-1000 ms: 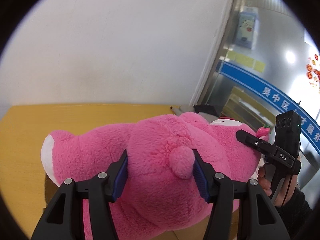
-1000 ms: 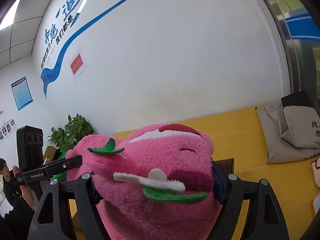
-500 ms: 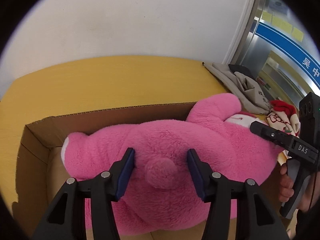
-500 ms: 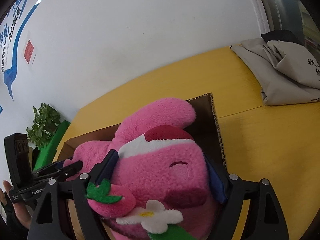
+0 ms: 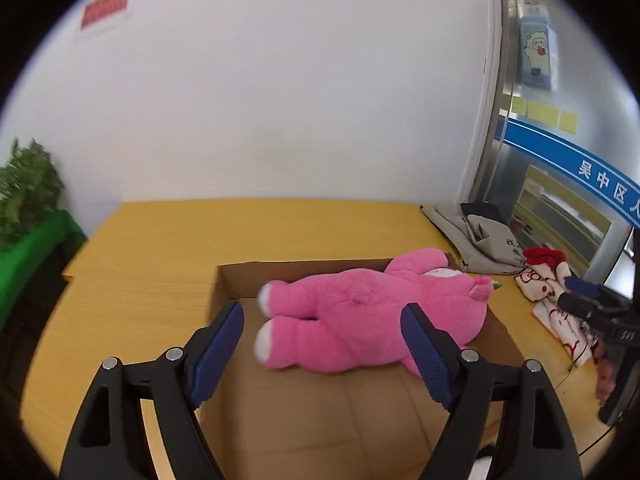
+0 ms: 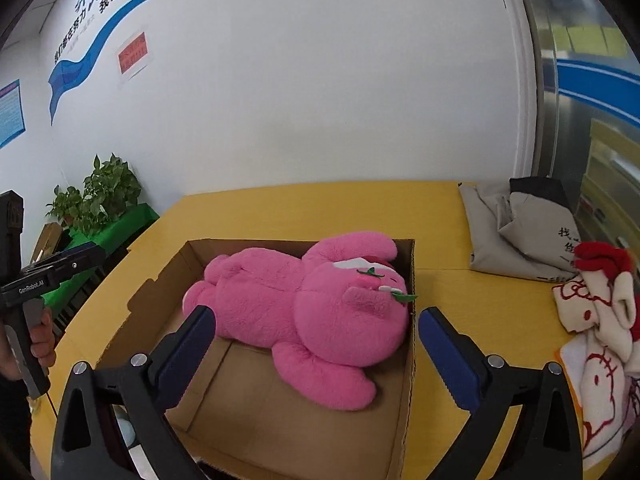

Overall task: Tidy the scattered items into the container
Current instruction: 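Lower the pink bear into the box and open both grippers, then move both grippers toward the light blue plush beside the box, then close both grippers on the light blue plush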

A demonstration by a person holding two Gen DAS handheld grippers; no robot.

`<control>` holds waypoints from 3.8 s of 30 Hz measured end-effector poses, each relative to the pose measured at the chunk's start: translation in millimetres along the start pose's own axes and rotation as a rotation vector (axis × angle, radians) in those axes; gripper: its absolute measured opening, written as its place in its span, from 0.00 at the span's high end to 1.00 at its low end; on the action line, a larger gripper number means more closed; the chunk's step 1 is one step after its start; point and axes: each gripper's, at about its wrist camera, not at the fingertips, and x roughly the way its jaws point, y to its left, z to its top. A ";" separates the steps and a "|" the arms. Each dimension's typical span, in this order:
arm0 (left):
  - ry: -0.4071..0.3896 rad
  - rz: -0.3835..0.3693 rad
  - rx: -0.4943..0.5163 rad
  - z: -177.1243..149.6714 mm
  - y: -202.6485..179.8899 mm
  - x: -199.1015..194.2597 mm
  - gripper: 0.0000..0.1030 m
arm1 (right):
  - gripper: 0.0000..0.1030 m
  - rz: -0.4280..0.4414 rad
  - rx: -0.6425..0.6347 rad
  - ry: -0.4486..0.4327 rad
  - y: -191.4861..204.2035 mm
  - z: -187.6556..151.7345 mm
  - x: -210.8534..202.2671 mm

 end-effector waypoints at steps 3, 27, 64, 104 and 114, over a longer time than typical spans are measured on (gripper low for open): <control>-0.020 0.053 0.017 -19.1 -10.6 -40.7 0.22 | 0.00 -0.044 -0.008 -0.031 23.8 -12.8 -34.0; -0.083 0.081 0.051 -90.9 -55.8 -143.6 0.22 | 0.00 -0.240 -0.156 -0.073 104.8 -99.7 -145.9; 0.336 -0.141 -0.034 -214.8 29.0 -46.8 0.20 | 0.00 0.451 -0.264 0.372 244.4 -245.1 -52.1; 0.391 -0.307 -0.550 -251.8 141.7 -50.5 0.30 | 0.01 0.585 -0.007 0.455 265.1 -269.4 -16.2; 0.375 -0.386 -0.494 -246.5 127.4 -45.6 0.52 | 0.08 0.506 -0.001 0.486 265.6 -264.4 7.0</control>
